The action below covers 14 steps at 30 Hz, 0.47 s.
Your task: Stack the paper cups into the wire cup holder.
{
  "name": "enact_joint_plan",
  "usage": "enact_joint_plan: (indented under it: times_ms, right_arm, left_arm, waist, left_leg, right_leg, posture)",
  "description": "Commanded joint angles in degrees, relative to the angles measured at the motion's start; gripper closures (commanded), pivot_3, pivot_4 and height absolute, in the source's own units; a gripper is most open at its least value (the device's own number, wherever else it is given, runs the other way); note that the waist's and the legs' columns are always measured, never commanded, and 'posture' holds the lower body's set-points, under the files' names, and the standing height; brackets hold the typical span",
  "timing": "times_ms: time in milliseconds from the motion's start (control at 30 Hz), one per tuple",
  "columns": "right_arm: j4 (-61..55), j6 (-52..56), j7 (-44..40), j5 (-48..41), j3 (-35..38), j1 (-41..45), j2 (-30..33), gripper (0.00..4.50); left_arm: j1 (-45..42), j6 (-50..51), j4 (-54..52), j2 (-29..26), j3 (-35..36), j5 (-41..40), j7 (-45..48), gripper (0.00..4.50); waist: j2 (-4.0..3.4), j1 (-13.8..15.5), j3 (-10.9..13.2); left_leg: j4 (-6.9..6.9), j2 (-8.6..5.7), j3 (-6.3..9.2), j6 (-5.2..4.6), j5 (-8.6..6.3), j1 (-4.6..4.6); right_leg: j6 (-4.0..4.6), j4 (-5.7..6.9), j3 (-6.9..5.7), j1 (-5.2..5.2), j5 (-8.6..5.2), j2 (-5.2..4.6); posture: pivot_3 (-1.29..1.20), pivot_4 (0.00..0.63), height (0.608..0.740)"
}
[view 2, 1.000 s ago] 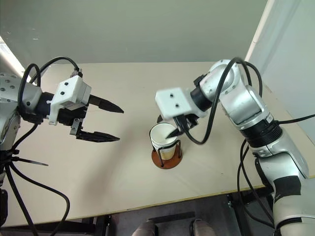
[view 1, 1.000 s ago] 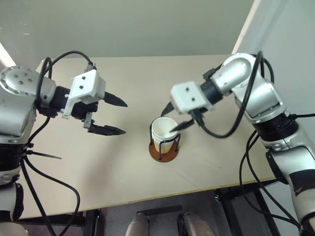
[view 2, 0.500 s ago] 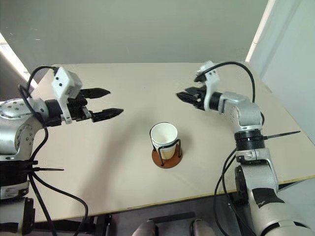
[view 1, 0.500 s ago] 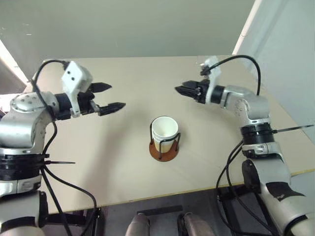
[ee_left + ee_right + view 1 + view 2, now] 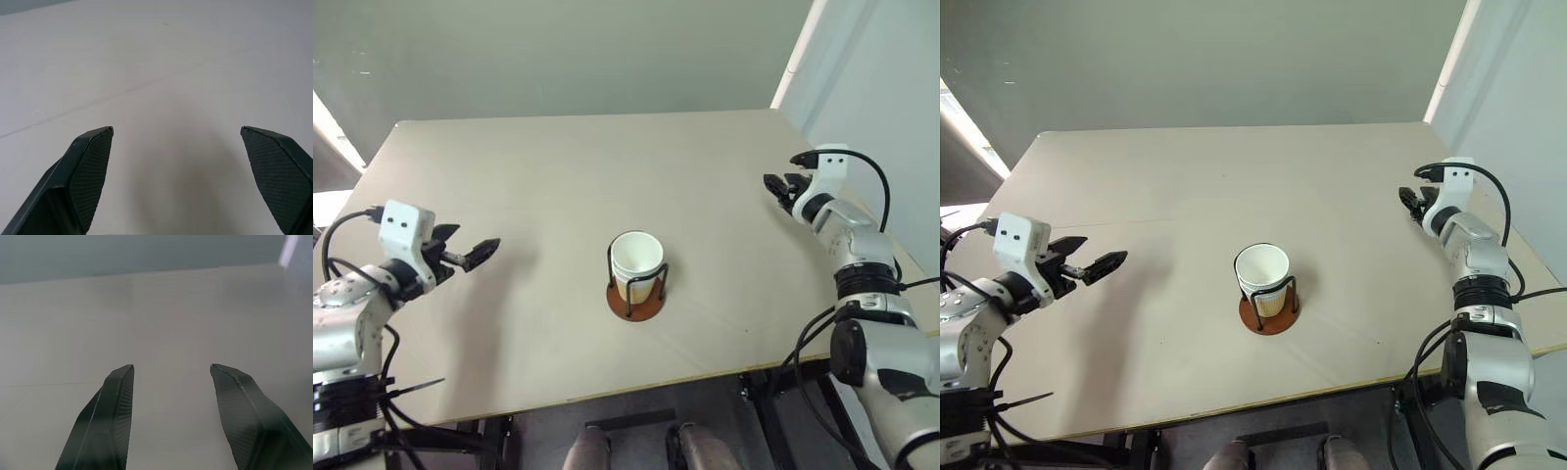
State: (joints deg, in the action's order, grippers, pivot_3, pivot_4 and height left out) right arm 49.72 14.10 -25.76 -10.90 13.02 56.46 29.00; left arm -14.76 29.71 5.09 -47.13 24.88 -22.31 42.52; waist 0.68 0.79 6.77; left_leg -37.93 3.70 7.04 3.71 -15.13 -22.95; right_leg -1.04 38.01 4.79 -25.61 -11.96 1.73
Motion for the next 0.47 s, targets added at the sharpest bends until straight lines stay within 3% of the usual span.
enact_joint_plan:
  times_ms: [33, 467]
  right_arm:
    - [1.1, -2.9, -0.2, 1.6, -0.4, 0.5, 2.3, 1.98]
    - [3.5, -4.0, 1.1, -1.3, 3.6, 1.2, 3.3, 1.98]
  left_arm:
    - [0.2, 0.2, -0.8, -2.5, 2.9, -1.9, 2.0, 0.00]
    - [-8.7, -0.3, 4.3, -6.7, -1.2, -1.5, 5.9, 0.00]
  waist:
    - [0.00, 0.0, 0.0]
    - [-0.01, 0.0, 0.0]
  left_leg:
    - [0.00, 0.00, 0.00, 0.00, 0.00, 0.00]
    - [0.01, 0.02, 0.01, -0.05, 0.00, 0.01]
  right_leg:
    - [0.04, 0.00, 0.00, 0.00, 0.03, 0.00]
    - [0.23, -0.06, -0.01, 0.01, 0.41, 0.00]
  posture:
    - [0.00, 0.150, 0.740]
    - [0.00, 0.150, 0.740]
